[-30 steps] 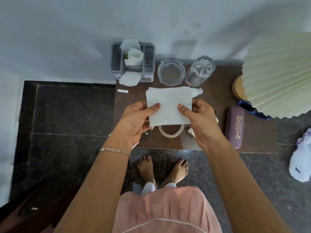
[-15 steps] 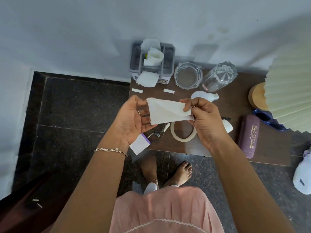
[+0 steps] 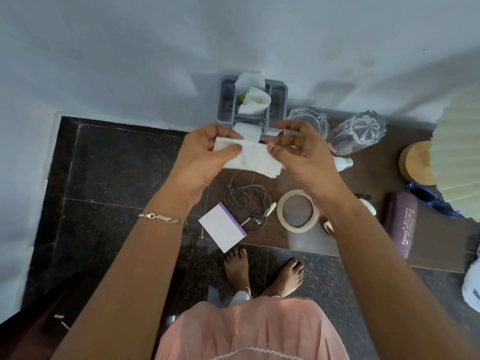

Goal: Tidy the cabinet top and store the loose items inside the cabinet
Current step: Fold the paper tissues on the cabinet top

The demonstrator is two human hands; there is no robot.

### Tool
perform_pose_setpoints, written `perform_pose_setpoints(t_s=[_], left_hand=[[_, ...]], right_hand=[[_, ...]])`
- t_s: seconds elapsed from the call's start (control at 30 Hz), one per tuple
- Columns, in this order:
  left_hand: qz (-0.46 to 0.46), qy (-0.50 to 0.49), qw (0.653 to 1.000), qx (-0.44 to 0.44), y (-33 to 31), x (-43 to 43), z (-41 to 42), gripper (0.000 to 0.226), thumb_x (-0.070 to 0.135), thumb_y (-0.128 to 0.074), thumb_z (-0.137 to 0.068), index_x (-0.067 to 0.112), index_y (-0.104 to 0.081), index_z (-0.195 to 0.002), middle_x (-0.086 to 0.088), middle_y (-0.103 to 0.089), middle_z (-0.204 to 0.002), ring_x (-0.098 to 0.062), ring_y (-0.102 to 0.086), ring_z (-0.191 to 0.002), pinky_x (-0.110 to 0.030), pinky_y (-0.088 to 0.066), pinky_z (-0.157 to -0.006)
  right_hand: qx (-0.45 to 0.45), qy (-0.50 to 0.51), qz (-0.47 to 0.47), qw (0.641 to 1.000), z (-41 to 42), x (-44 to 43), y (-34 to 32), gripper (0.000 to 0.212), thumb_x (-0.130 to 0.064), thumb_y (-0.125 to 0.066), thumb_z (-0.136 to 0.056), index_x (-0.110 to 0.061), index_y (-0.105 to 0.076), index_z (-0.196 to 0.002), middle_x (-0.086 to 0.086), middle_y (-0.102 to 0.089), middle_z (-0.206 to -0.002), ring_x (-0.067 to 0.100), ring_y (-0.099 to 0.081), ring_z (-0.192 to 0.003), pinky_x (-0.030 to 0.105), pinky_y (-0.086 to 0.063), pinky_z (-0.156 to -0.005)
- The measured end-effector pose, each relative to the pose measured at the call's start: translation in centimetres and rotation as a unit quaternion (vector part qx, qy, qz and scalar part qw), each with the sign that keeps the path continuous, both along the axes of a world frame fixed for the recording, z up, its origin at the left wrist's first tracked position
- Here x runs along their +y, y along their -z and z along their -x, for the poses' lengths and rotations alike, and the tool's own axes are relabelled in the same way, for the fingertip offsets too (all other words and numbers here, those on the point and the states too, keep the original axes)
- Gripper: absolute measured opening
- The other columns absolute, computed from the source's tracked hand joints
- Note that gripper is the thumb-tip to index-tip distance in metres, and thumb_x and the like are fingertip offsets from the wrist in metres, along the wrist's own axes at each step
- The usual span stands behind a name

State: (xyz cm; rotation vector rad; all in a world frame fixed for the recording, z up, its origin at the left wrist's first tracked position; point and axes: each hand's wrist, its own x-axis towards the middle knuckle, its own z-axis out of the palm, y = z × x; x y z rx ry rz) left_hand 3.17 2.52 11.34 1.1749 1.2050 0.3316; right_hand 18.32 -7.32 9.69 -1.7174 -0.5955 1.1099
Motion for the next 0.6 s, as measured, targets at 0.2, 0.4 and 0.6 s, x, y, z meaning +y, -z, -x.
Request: perform_pose_setpoints(t_s=[0.2, 0.4, 0.6], left_hand=[[-0.21, 0.122, 0.97, 0.016, -0.7, 4.3, -1.8, 0.02, 0.007, -0.074, -0.078, 0.017, -0.071, -0.095, 0.003, -0.073, -0.1, -0.009, -0.069, -0.091, -0.032, -0.057, -0.084], [-0.292, 0.207, 0.926, 0.123, 0.3, 7.7, -3.3, 0.042, 0.02, -0.082, -0.07, 0.022, -0.069, -0.11, 0.007, -0.066, -0.107, -0.004, -0.059, -0.094, 0.002, -0.042, -0.073], [-0.35, 0.245, 0.887, 0.177, 1.7, 8.6, -3.7, 0.032, 0.019, -0.076, -0.078, 0.013, -0.07, -0.108, -0.005, -0.071, -0.108, -0.014, -0.061, -0.086, -0.019, -0.044, -0.076]], right_hand=[[-0.31, -0.125, 0.028, 0.942, -1.6, 4.5, 0.8, 0.018, -0.011, -0.064, -0.083, -0.014, -0.07, -0.1, -0.01, -0.063, -0.085, 0.009, -0.059, -0.078, 0.024, -0.047, -0.076], [-0.393, -0.153, 0.057, 0.905, -2.0, 7.5, 1.5, 0.023, -0.006, -0.057, -0.085, -0.012, -0.062, -0.107, 0.005, -0.069, -0.099, 0.027, -0.063, -0.091, 0.038, -0.05, -0.08], [-0.503, -0.22, 0.078, 0.832, -1.4, 8.0, 2.6, 0.022, -0.011, -0.052, -0.092, -0.013, -0.056, -0.113, 0.01, -0.066, -0.105, 0.035, -0.059, -0.095, 0.034, -0.036, -0.067]])
